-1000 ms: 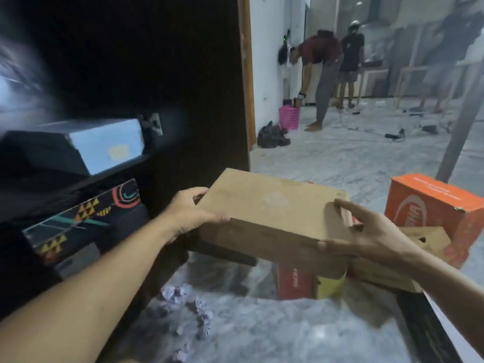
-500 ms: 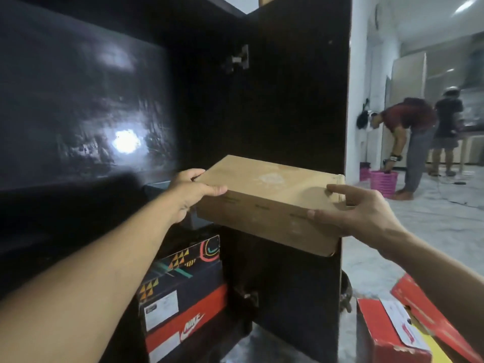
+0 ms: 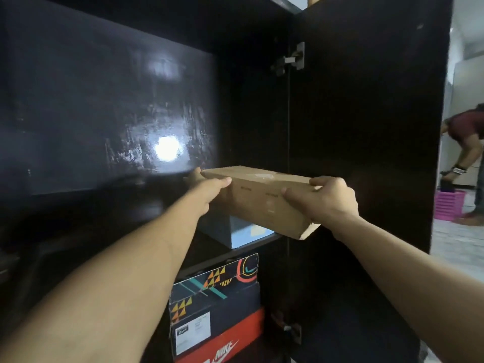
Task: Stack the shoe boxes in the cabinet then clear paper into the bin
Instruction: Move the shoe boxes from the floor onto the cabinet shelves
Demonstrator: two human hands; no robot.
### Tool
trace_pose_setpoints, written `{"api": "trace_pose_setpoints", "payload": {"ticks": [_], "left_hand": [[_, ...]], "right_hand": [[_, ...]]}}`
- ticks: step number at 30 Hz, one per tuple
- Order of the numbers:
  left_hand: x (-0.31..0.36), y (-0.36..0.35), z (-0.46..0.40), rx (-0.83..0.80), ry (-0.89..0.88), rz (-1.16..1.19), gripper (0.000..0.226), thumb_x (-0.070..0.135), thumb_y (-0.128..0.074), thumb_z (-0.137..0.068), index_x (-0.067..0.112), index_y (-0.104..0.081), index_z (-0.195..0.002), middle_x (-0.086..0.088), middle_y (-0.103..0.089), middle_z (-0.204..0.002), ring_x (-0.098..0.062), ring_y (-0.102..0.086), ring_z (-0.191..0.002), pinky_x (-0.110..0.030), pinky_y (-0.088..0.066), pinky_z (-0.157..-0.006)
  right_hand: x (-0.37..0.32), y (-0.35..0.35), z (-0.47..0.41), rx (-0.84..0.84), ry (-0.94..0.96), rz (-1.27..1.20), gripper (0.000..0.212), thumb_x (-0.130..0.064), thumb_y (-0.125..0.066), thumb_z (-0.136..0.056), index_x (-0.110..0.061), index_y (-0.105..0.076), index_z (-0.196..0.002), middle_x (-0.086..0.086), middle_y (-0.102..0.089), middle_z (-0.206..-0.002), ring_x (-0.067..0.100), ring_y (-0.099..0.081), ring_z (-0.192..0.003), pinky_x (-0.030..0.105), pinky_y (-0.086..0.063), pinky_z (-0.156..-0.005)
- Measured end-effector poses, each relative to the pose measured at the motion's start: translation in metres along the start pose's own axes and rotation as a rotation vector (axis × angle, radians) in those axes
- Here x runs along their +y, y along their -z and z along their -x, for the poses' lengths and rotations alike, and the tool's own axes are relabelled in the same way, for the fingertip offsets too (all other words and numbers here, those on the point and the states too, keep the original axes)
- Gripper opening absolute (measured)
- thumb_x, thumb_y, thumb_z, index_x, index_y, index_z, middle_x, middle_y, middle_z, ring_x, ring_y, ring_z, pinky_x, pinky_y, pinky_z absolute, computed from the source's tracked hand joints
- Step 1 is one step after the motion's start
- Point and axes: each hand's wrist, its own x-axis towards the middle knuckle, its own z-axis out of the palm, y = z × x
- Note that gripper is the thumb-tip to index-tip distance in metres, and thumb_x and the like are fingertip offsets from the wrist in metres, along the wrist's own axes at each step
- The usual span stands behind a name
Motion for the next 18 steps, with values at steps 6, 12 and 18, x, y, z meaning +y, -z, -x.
{"api": "trace_pose_setpoints", "payload": {"ticks": [6, 12, 18], "left_hand": [[-0.011, -0.013, -0.006, -0.026, -0.059, 0.0, 0.058, 0.034, -0.08, -0.073, 0.025, -0.058, -0.125, -0.004, -0.061, -0.126, -0.026, -0.061, -0.11, -0.043, -0.053, -0.093], [-0.009, -0.012, 0.02, -0.215, -0.177, -0.249, 0.08, 0.036, -0.073, -0.082, 0.035, -0.03, -0.149, 0.005, -0.044, -0.144, -0.017, -0.047, -0.125, -0.019, -0.04, -0.094], [-0.02, -0.006, 0.006, -0.132, -0.259, -0.422, 0.082, 0.008, -0.073, -0.083, 0.029, -0.03, -0.15, 0.001, -0.041, -0.149, -0.019, -0.041, -0.134, -0.013, -0.034, -0.085]], "right_hand": [[-0.012, -0.05, -0.019, 0.005, 0.056, -0.226, 0.06, -0.054, -0.052, -0.086, -0.016, -0.052, -0.133, 0.008, -0.053, -0.127, 0.031, -0.061, -0.105, 0.048, -0.054, -0.09], [-0.007, -0.081, -0.042, -0.166, 0.216, -0.098, 0.045, -0.004, -0.04, -0.087, -0.015, -0.063, -0.125, 0.008, -0.053, -0.13, 0.026, -0.063, -0.095, 0.029, -0.051, -0.066], [-0.002, -0.097, -0.07, -0.353, 0.254, 0.038, 0.058, 0.003, -0.033, -0.089, -0.02, -0.049, -0.14, 0.005, -0.041, -0.149, 0.023, -0.06, -0.101, 0.019, -0.04, -0.051]]}}
